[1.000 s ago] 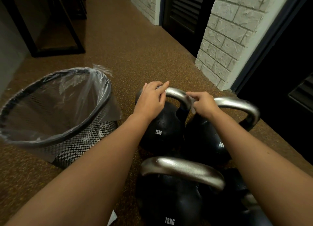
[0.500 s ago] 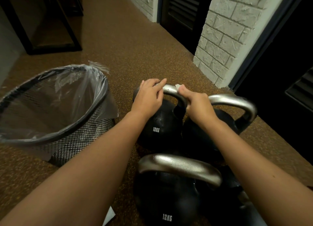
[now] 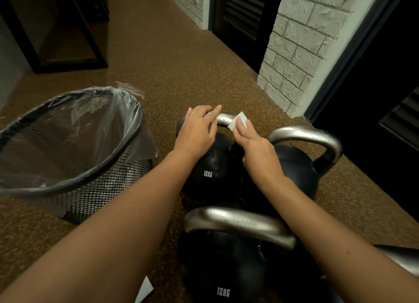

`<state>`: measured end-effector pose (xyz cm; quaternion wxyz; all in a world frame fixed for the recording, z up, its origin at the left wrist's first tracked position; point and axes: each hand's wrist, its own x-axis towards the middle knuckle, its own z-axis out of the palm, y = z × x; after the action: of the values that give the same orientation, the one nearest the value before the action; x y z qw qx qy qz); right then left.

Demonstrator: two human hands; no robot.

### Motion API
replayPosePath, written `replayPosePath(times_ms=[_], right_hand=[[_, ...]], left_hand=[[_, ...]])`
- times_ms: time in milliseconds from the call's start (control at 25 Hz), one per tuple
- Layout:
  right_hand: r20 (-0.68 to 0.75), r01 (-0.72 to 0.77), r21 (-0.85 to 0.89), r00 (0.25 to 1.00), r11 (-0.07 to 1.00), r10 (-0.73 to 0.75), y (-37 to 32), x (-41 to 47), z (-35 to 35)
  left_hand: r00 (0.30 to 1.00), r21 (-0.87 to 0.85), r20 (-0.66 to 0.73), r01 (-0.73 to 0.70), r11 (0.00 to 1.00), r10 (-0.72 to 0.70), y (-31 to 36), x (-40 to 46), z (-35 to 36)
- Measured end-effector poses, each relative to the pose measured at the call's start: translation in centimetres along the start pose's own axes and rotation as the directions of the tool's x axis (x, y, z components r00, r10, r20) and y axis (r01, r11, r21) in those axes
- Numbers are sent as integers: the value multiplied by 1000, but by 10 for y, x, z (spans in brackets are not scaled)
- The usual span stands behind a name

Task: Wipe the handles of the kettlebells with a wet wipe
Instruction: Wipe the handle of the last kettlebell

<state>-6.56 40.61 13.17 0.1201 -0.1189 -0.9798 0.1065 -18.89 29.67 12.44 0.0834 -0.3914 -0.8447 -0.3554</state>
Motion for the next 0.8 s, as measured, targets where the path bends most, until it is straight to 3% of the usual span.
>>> replayPosePath(times_ms=[320, 400, 480, 600, 800], right_hand=[[-127, 5, 90, 992, 996, 7, 8, 7, 14], [-210, 39, 167, 978, 985, -4, 8, 11, 16], [-274, -3, 306, 957, 952, 91, 10, 17, 9], [-196, -168, 374, 947, 912, 255, 11, 38, -7], [118, -301, 336, 954, 893, 277, 20, 64, -24]], left_hand=[[1000, 9, -12, -18, 1000, 18, -2, 1, 2], [1000, 8, -7, -13, 1000, 13, -3, 0, 2], [1000, 5, 4, -15, 1000, 15, -2, 1, 1], [1000, -4, 18, -5, 1000, 5, -1, 0, -1], [999, -23, 40, -4, 1000, 5, 0, -1, -4]])
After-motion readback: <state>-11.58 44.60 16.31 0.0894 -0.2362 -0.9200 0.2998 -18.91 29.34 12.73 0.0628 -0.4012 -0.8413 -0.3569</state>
